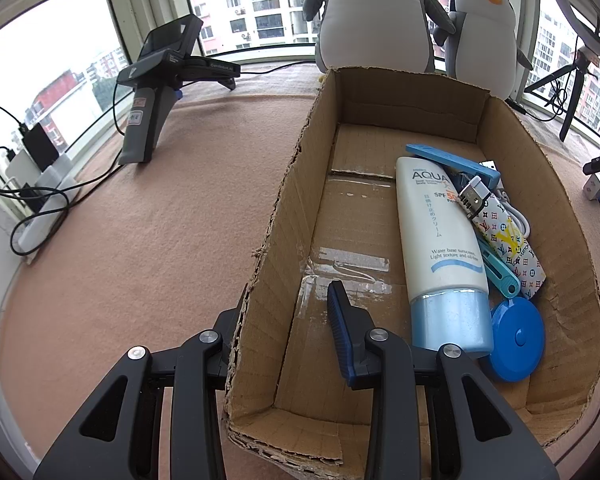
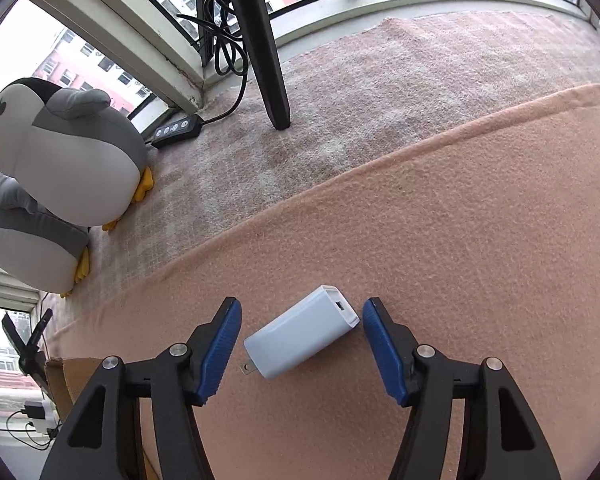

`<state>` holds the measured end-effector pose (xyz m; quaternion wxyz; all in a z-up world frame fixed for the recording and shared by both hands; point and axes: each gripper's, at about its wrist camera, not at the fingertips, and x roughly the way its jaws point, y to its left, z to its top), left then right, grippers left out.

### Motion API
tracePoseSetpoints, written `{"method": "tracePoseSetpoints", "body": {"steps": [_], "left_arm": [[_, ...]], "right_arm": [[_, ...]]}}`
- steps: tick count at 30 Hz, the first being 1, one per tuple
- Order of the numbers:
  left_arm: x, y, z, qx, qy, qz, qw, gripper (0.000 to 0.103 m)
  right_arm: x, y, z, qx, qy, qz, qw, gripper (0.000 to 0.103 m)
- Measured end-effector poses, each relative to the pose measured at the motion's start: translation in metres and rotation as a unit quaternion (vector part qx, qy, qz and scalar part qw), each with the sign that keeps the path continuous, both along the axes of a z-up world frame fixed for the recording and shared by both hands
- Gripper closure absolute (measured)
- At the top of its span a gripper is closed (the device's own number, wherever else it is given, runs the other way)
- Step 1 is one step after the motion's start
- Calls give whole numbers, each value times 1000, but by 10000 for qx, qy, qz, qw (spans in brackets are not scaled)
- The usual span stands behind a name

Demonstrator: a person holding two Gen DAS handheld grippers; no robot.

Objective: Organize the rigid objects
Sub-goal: 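Move the right gripper to the white charger plug and grasp it, then carry the white charger plug into the box and release it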

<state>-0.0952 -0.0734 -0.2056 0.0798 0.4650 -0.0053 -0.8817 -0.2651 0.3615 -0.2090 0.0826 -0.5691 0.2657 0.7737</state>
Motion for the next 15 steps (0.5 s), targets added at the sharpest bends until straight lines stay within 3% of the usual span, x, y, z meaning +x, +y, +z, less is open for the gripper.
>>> {"method": "tracePoseSetpoints", "body": {"steps": [12,15], "left_arm": [[0,0,0,0,1,2,10000,71],[0,0,0,-1,0,2,10000,71]], "right_arm": [[10,-16,3,436,-31,670,9968,53],[16,-18,3,320,5,706,9970,53]]}}
